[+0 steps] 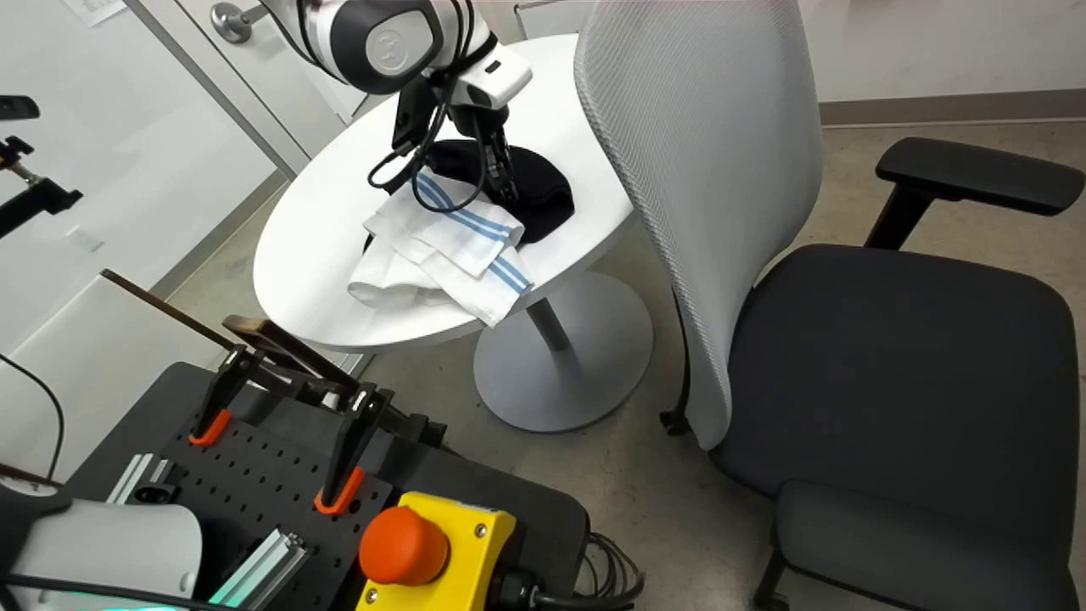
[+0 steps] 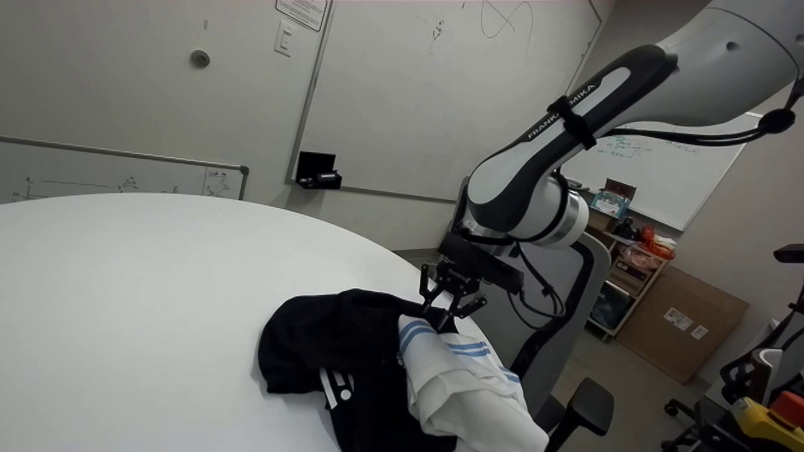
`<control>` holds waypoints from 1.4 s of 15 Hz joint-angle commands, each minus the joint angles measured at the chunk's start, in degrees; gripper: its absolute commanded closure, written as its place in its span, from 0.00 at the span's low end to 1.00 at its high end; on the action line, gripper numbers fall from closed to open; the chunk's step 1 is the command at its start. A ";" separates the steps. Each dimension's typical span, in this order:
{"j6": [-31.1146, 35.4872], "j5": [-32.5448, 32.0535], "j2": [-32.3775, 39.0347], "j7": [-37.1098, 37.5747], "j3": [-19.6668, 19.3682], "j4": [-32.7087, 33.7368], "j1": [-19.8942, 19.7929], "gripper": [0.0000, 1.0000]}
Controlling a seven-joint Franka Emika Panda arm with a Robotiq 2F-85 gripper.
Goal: Pick up the black shirt on the table and put it on the chair
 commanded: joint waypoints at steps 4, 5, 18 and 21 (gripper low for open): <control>-2.62 -1.96 1.08 3.44 -0.60 2.55 0.52 1.00; -2.84 -2.00 1.05 3.63 -0.61 2.66 0.50 1.00; -5.58 1.25 -17.66 0.80 2.40 -4.79 -6.30 1.00; -6.33 2.65 -23.51 0.64 3.67 -6.73 -6.92 1.00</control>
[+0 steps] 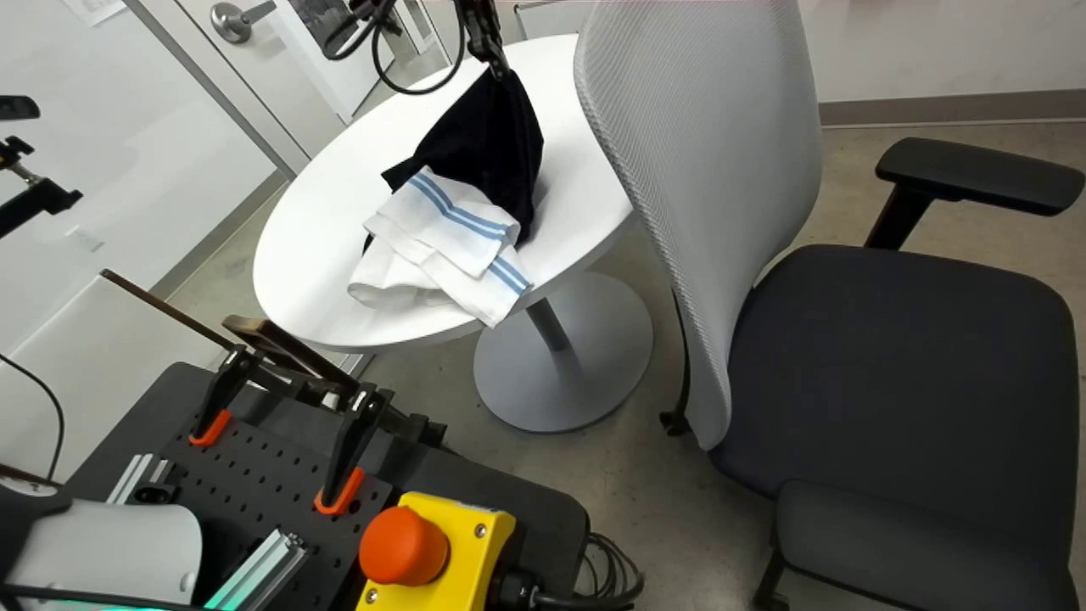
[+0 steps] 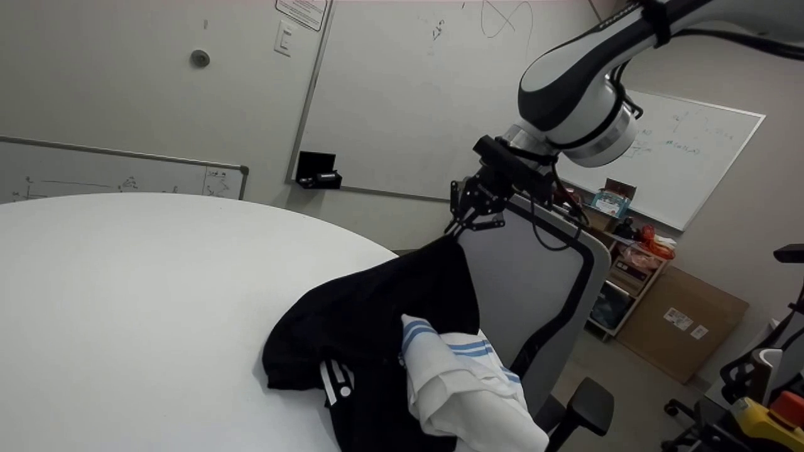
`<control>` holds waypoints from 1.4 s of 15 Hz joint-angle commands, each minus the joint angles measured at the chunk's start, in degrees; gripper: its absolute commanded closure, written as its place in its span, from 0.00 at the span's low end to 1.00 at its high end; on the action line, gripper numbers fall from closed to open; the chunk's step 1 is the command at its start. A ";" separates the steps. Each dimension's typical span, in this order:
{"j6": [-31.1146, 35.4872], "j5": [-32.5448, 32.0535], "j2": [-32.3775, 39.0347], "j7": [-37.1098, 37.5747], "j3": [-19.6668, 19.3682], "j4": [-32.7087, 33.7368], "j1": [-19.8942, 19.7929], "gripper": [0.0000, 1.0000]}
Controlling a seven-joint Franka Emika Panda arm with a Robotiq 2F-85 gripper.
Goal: Pick up the black shirt on the table and put it on the chair
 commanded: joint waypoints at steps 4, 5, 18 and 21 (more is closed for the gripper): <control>-2.05 5.26 -12.88 -0.92 3.82 -4.82 -0.34 1.00; -2.36 6.23 -14.14 -0.72 4.40 -4.71 -0.09 1.00; -3.85 16.29 -24.98 2.02 3.58 0.23 0.58 1.00; -3.31 16.56 -27.40 2.87 2.45 1.32 0.05 1.00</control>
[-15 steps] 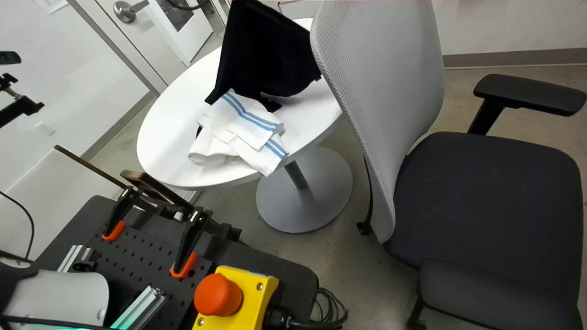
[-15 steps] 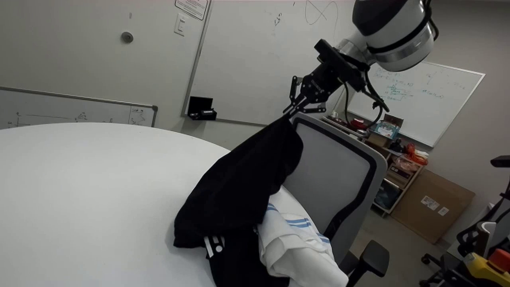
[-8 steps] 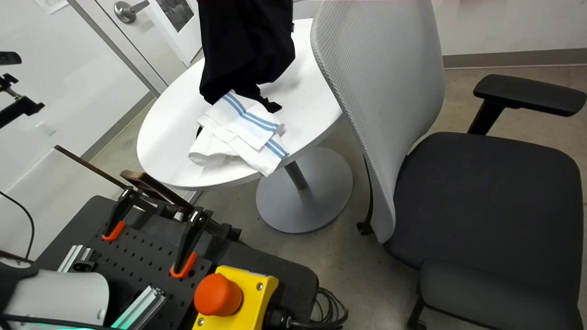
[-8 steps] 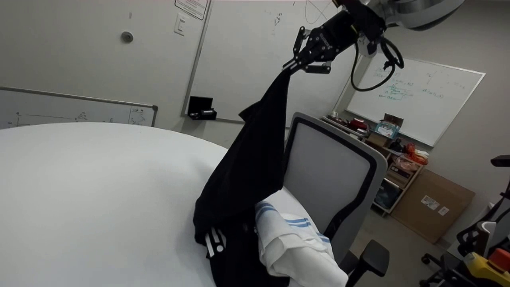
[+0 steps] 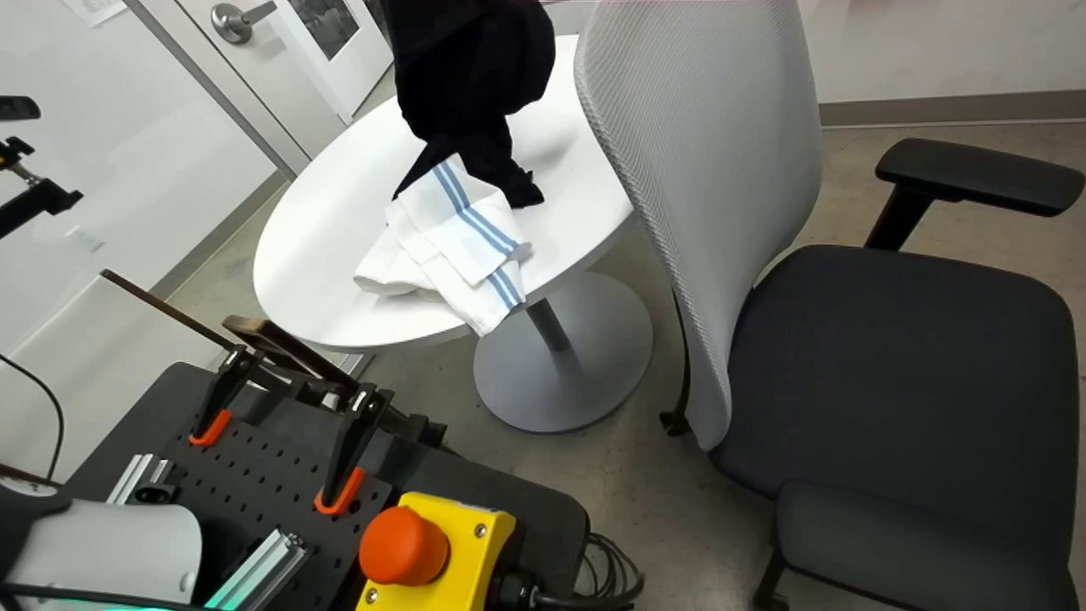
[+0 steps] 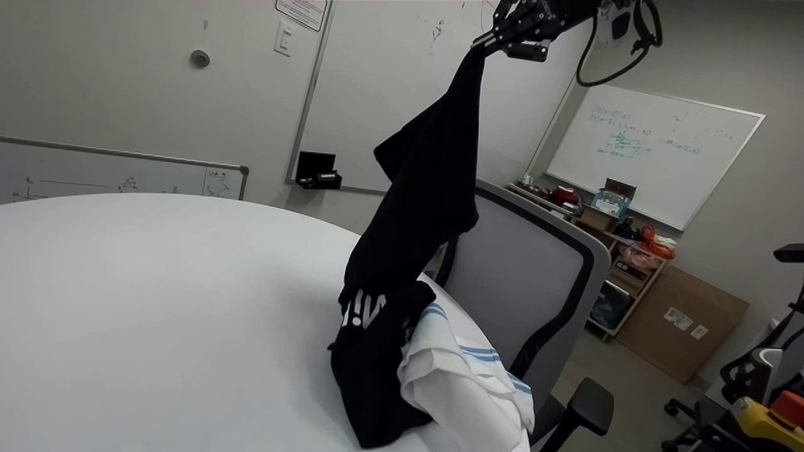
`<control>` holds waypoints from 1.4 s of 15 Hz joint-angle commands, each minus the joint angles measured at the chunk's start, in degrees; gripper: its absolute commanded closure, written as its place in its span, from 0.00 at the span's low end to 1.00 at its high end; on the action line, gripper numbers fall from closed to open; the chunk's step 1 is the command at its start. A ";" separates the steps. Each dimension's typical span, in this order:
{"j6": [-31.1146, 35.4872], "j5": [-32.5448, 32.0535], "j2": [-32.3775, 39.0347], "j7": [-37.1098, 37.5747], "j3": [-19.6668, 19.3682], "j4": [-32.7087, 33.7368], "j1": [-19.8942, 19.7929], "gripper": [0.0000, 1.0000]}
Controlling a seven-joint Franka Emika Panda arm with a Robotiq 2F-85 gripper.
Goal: Pick up the black shirt on the table and put it on the chair
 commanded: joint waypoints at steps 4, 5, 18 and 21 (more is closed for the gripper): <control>-0.67 0.19 -4.24 5.12 -2.87 4.74 -1.00 1.00; -0.68 -0.02 -4.30 5.98 -3.25 5.66 -1.23 1.00; -2.28 0.78 -5.77 13.31 -10.23 13.64 -7.65 1.00; -3.15 1.21 -6.34 11.12 -12.32 13.21 -9.60 1.00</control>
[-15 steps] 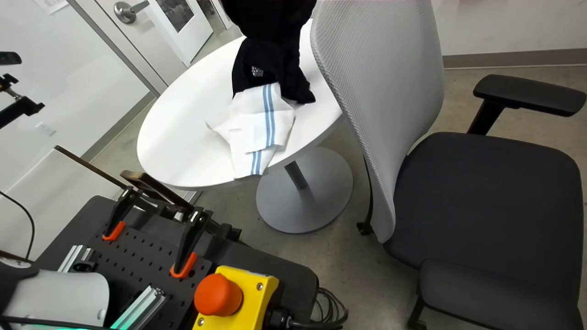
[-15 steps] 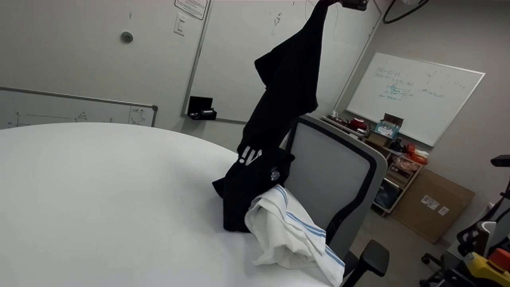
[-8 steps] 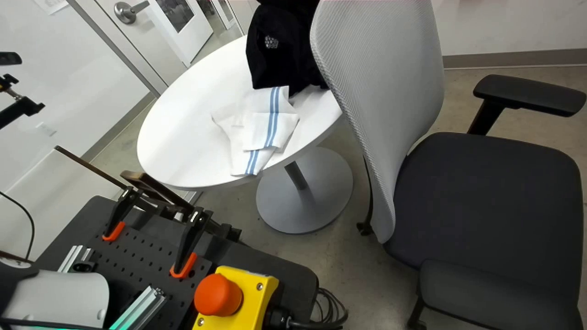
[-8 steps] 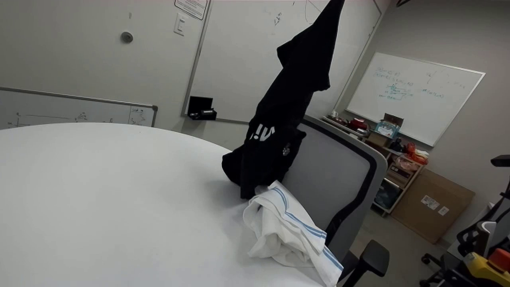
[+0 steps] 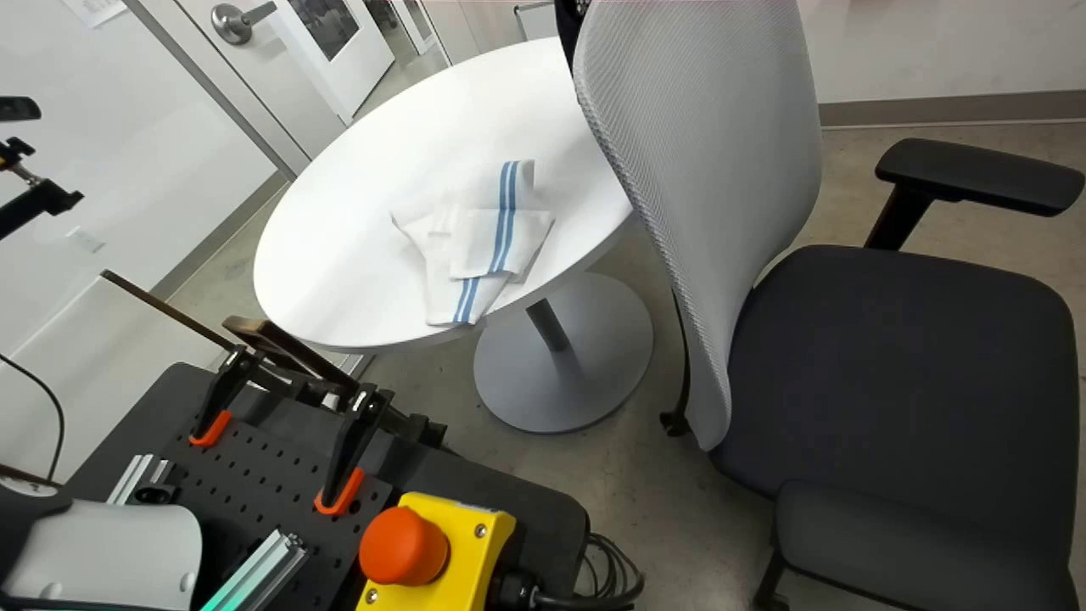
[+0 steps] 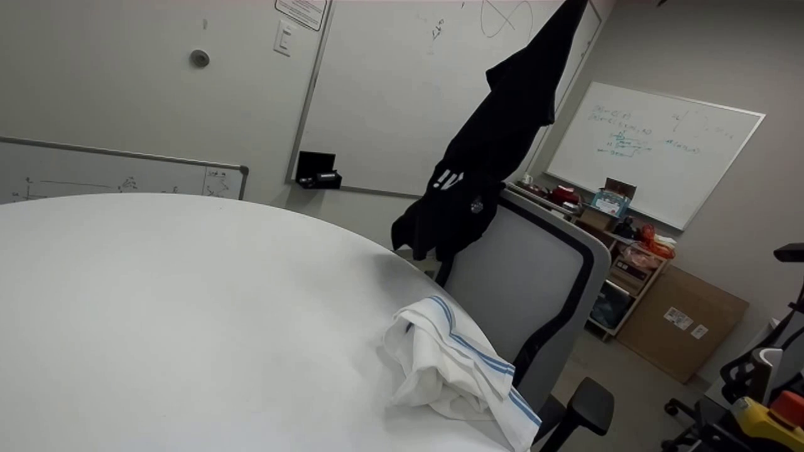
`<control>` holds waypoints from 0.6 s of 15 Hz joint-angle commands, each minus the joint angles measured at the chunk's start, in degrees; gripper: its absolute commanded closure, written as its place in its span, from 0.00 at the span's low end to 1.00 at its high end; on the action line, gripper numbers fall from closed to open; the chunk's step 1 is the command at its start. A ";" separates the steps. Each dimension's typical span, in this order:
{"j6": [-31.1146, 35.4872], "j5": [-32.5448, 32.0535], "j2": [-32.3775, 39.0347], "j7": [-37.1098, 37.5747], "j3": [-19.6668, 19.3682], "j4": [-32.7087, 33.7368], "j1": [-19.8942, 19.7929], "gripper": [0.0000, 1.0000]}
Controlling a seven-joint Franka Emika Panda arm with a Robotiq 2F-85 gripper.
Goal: Pick up the black shirt on the table and put it on the chair
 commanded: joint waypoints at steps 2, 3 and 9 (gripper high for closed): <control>-3.28 1.30 -0.11 -1.64 -3.10 1.10 -2.90 1.00; -3.71 1.37 0.40 -1.39 -3.98 1.33 -3.73 1.00; -7.37 1.26 6.08 1.55 -9.31 4.65 -9.31 1.00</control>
